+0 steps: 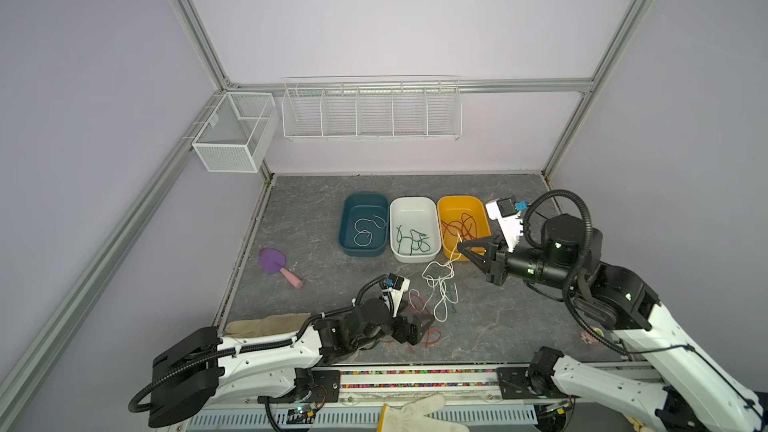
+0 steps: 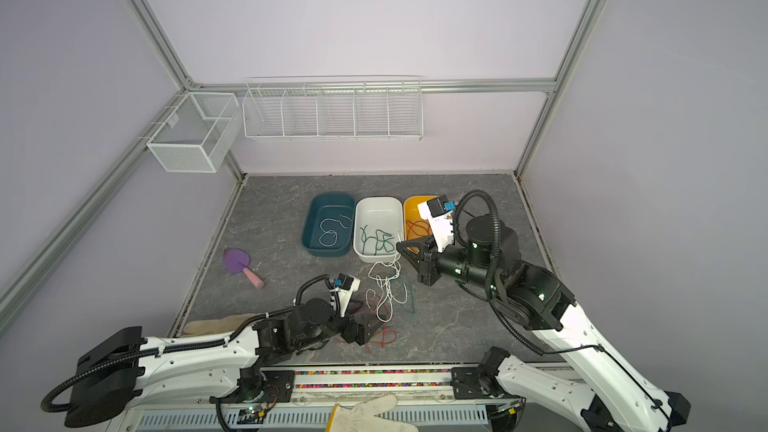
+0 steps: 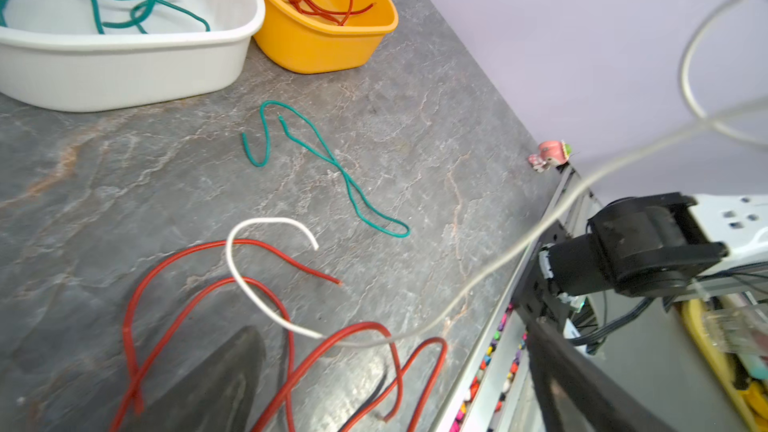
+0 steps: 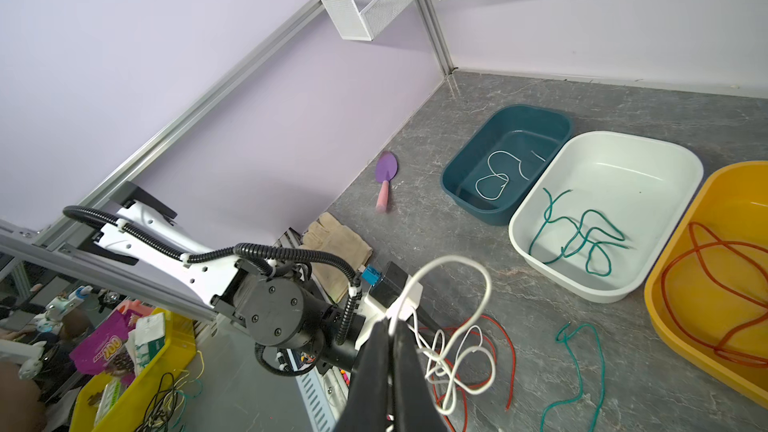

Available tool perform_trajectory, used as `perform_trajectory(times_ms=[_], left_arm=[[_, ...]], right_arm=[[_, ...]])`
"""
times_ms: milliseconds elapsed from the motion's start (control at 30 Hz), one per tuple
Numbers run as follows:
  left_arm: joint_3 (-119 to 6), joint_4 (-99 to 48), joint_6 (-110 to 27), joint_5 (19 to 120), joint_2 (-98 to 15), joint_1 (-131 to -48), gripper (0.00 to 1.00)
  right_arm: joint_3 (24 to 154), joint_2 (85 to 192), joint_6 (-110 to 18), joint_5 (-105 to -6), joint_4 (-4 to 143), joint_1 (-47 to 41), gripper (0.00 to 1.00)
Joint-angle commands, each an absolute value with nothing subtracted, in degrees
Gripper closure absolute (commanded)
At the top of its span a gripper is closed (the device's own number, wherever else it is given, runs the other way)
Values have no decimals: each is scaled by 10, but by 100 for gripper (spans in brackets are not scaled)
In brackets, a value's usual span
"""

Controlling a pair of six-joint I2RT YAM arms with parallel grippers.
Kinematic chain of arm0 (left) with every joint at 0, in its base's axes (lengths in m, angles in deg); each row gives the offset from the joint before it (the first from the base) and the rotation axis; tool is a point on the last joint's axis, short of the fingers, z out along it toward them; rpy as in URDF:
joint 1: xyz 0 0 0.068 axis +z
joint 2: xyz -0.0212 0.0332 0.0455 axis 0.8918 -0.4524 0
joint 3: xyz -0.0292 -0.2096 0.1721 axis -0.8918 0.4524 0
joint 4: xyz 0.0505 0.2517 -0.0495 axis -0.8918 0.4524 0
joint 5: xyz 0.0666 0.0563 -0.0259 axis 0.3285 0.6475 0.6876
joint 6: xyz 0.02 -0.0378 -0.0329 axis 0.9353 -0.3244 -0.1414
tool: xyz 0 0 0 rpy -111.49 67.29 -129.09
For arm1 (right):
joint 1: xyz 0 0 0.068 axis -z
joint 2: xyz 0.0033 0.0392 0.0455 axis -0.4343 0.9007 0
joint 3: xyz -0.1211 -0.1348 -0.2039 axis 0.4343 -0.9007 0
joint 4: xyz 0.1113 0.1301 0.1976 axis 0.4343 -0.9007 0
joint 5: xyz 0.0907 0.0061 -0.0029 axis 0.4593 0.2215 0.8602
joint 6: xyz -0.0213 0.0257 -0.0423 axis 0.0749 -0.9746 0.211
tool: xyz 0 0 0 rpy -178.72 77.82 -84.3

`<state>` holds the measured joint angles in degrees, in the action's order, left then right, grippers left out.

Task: Untangle the cables
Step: 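Pull the white wire outward away from the pile with the right gripper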

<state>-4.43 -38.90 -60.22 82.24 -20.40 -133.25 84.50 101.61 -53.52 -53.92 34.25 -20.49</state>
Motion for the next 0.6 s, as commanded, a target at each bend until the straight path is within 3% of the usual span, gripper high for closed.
perform_trajectory(times_ms=[0, 167, 233, 433, 567], left_arm=[[-40, -471, -595, 797, -221, -1337, 1], [-42, -494, -583, 815, -229, -1338, 1], [-41, -503, -580, 820, -231, -1338, 6], [-38, -524, -576, 826, -232, -1338, 43], [-37, -527, -577, 825, -239, -1338, 58]], right_arm=[[838, 1014, -539, -505, 364, -207, 94], [830, 1005, -548, -479, 379, -208, 93], [829, 1001, -551, -476, 383, -208, 94], [831, 995, -555, -469, 383, -208, 93], [831, 992, -559, -464, 387, -208, 93]])
